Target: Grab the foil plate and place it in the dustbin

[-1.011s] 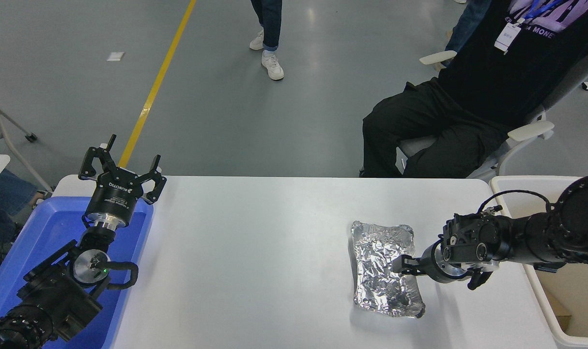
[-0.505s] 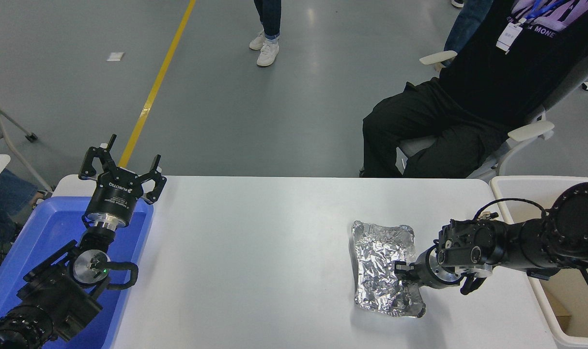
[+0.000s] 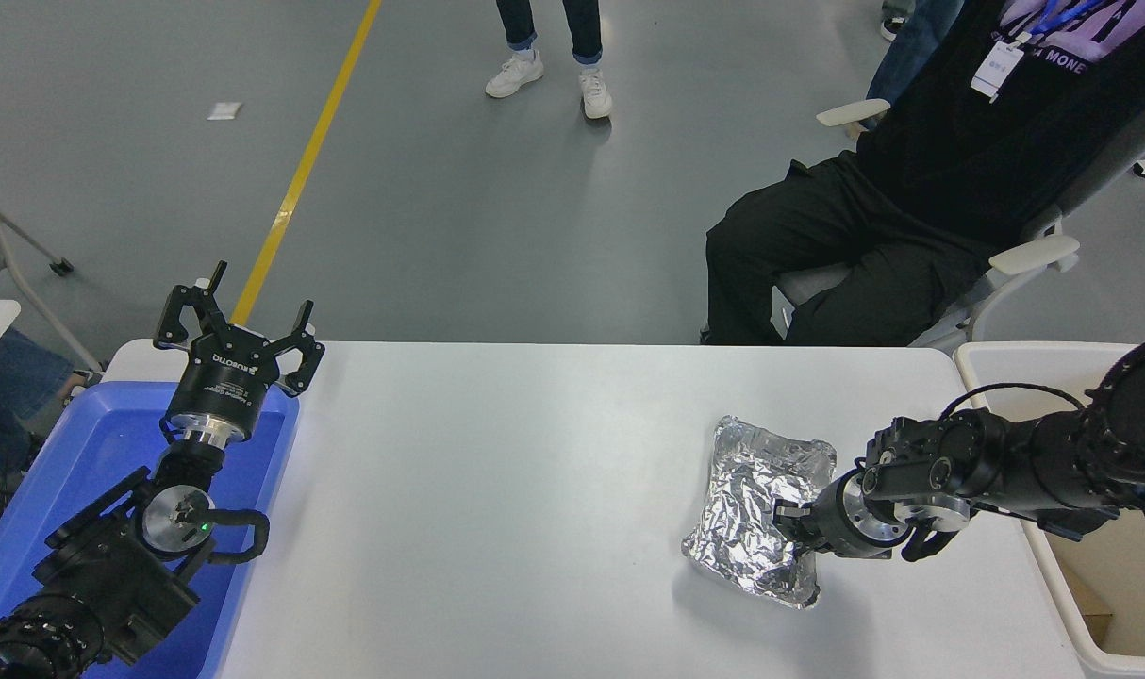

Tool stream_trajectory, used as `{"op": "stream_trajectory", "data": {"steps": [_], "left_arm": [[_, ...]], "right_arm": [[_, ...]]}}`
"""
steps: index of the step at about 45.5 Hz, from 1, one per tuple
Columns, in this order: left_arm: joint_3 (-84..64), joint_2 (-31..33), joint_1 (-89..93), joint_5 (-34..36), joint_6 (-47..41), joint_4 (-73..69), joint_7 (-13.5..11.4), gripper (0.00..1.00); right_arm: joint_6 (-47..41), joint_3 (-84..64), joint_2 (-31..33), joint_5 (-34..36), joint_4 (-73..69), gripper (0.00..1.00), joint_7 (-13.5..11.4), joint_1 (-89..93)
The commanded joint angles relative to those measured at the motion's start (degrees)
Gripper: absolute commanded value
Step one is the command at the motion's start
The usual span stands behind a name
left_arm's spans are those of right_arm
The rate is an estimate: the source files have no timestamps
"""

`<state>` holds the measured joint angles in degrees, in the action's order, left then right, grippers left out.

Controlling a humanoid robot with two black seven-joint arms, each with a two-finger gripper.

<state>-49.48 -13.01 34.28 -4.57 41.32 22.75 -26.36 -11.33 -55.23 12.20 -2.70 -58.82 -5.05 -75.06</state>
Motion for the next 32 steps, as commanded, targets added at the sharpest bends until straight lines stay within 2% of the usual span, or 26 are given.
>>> {"op": "stream_trajectory", "data": {"steps": [1,15,20,32], "left_arm": [[0.0,0.0,0.0,0.0,-0.01,0.01,0.08,0.98],[0.0,0.0,0.0,0.0,-0.01,0.01,0.08,0.98],[0.0,0.0,0.0,0.0,-0.01,0.01,0.08,0.98],[0.0,0.0,0.0,0.0,-0.01,0.01,0.17,0.98]], "right_arm": [[-3.08,-0.4,4.06,0.32,-5.33,0.0,0.22,-6.49],[-10.46,-1.11,8.54,0.32,-11.31,0.0,0.22,-14.84],[-14.06,-1.11,12.05,0.32,-15.88,0.0,0.22,-20.11],[-30.58,-3.92,15.74,0.59,-20.19,0.0,0.22,-36.63]]}}
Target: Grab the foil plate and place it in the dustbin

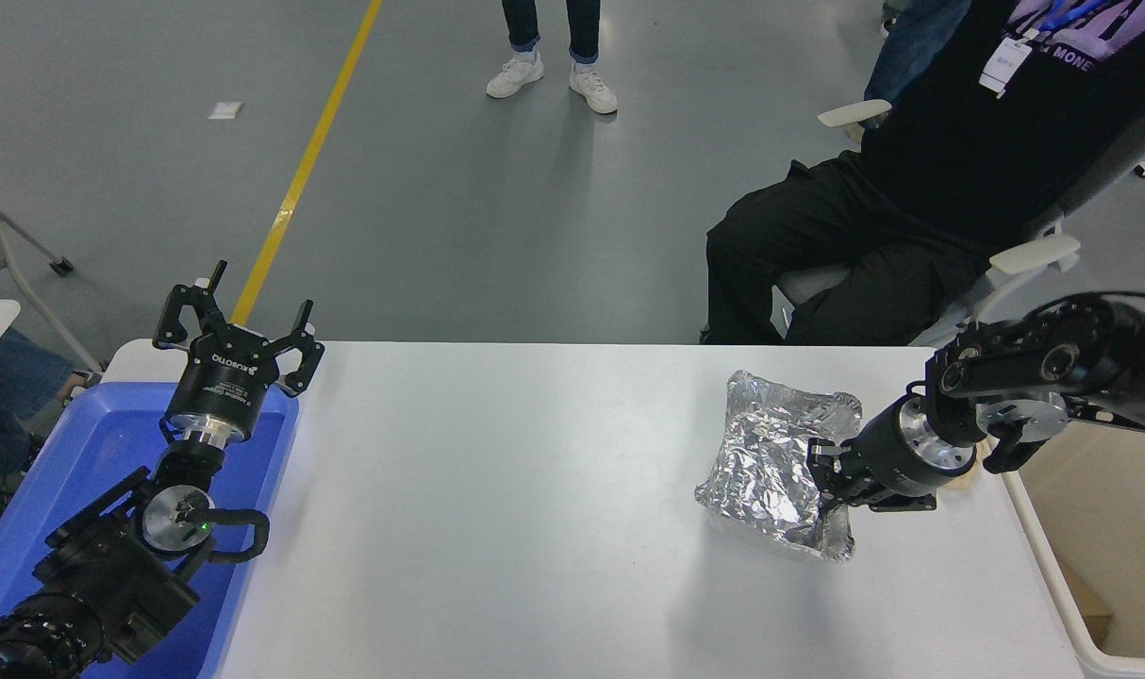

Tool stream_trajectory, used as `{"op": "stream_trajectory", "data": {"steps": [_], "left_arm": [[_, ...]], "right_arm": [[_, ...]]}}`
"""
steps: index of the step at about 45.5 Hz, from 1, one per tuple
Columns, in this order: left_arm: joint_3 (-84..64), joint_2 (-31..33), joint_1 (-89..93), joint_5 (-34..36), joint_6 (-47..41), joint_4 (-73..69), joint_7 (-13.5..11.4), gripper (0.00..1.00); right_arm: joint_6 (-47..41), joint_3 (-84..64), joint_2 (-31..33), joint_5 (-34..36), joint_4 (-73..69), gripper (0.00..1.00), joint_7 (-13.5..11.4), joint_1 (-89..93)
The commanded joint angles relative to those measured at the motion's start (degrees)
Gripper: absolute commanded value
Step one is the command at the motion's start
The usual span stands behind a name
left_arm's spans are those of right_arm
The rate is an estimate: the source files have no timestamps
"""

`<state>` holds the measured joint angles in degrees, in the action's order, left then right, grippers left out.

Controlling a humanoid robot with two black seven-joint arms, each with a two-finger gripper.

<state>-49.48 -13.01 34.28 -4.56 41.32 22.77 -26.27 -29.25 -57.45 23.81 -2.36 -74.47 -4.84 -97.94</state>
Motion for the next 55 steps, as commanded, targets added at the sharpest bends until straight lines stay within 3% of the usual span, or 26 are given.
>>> {"op": "stream_trajectory", "data": {"steps": [1,37,55], "left_arm": [[0.0,0.0,0.0,-0.01,-0.01,-0.01,0.08,0.98],[0.0,0.0,0.0,-0.01,-0.01,-0.01,0.08,0.98],[0.0,-0.09,0.0,-0.01,-0.09,-0.09,-0.01,0.98]], "right_arm": [[-13.72,-1.7,4.75,0.33,-4.8,0.0,0.01,-15.16],[-15.75,-11.1,6.6,4.37,-9.37,0.0,0.01,-42.24],[-15.75,-16.11,6.51,4.55,-8.76,0.0,-0.08,-41.9]]}}
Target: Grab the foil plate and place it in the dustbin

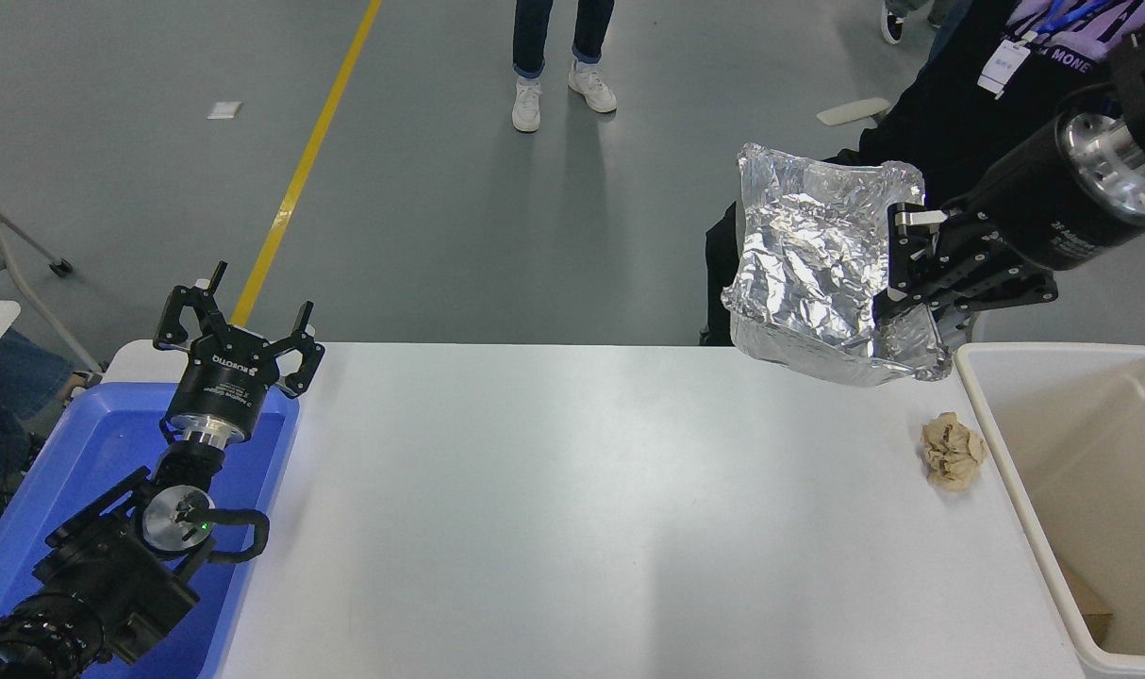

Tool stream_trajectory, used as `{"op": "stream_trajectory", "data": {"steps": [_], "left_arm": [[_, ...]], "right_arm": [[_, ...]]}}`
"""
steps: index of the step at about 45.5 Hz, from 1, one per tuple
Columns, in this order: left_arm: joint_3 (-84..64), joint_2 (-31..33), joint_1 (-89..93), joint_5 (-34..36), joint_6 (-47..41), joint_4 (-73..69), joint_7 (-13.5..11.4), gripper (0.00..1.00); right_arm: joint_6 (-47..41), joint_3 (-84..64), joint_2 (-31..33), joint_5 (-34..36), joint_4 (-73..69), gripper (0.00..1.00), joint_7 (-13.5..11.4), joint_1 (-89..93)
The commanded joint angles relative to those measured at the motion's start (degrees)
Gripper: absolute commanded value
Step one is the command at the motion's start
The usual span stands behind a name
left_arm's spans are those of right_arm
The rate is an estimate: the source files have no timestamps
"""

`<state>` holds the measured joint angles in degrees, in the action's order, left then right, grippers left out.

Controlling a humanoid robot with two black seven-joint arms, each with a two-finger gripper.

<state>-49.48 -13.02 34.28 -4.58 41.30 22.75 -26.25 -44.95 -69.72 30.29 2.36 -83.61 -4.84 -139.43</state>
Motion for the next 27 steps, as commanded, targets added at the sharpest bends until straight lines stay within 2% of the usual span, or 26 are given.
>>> {"op": "stream_trajectory", "data": {"steps": [1,4,11,19,27], "left_arm": [[0.0,-0.08,-0.09,-0.08,0.01,-0.07,-0.03,0.98],[0.0,-0.08,-0.09,-0.08,-0.08,-0.07,-0.03,0.98],[0.0,-0.08,0.0,-0.08,-0.08,-0.07,-0.03,0.98],[0.0,-0.08,0.0,-0.17,-0.17,-0.07,-0.03,0.98],[0.0,-0.08,0.0,-0.17,-0.17,-0.07,-0.03,0.98]], "right_arm": [[-0.05,-4.72,0.12,-0.25,0.46,0.0,-0.17,0.04],[-0.05,-7.53,1.34,-0.34,1.69,0.0,-0.09,1.44],[-0.05,-13.15,8.99,-0.6,5.55,0.0,-0.17,4.78],[13.64,-16.68,18.39,-0.34,12.14,0.0,-0.17,13.12],[25.15,-14.92,20.68,0.36,19.53,0.0,-0.09,26.21]]}}
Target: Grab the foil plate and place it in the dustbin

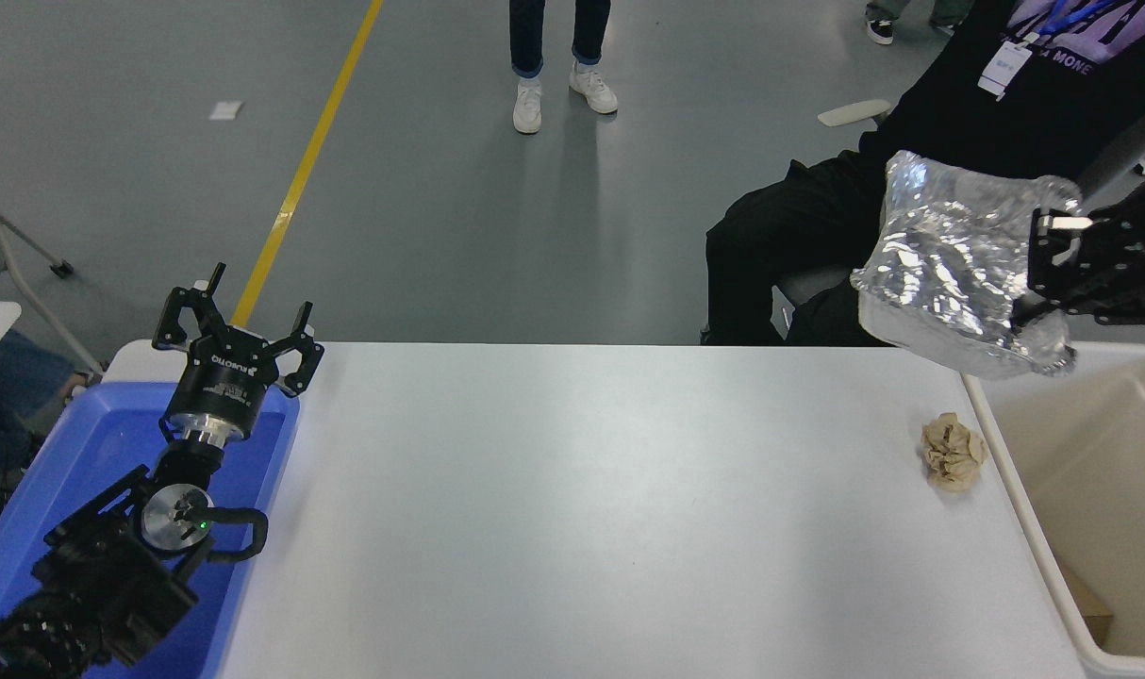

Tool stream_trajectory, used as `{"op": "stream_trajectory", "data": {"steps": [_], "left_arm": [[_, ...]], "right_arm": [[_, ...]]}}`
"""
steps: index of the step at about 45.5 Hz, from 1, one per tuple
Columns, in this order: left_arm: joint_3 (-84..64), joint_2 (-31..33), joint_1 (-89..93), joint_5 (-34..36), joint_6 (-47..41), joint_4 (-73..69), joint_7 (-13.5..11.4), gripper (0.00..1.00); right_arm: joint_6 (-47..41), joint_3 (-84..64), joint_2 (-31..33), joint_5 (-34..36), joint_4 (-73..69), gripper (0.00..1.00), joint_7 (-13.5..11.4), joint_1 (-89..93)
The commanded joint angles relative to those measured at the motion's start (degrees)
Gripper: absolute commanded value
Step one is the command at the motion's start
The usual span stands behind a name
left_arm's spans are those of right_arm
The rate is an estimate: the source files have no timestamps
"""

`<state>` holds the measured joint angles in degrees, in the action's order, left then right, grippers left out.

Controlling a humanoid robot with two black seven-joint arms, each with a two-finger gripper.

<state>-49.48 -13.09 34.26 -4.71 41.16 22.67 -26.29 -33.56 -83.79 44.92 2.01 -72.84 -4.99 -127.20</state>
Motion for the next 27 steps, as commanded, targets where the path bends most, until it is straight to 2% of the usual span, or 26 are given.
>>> {"op": "stream_trajectory", "data": {"steps": [1,6,7,15,27], "left_arm": [[0.0,-0.01,0.02,-0.03,-0.03,0.0,-0.08,0.98],[-0.09,0.0,0.02,-0.12,-0.03,0.0,-0.08,0.98],[-0.09,-0.01,0.02,-0.12,-0.03,0.0,-0.08,0.98],[-0.09,-0.01,0.02,-0.12,-0.03,0.0,-0.08,0.98],[-0.09,-0.01,0.02,-0.12,-0.03,0.0,-0.08,0.98]], "right_arm": [[15.61,-0.24,6.49,0.8,9.47,0.0,0.07,15.83],[25.11,6.43,9.39,0.81,13.77,0.0,0.16,27.33],[28.08,11.67,10.36,0.72,16.39,0.0,0.16,34.32],[31.28,28.84,9.84,0.81,28.27,0.0,0.07,56.95],[35.76,50.03,-2.72,0.81,49.1,0.0,0.07,81.22]]}}
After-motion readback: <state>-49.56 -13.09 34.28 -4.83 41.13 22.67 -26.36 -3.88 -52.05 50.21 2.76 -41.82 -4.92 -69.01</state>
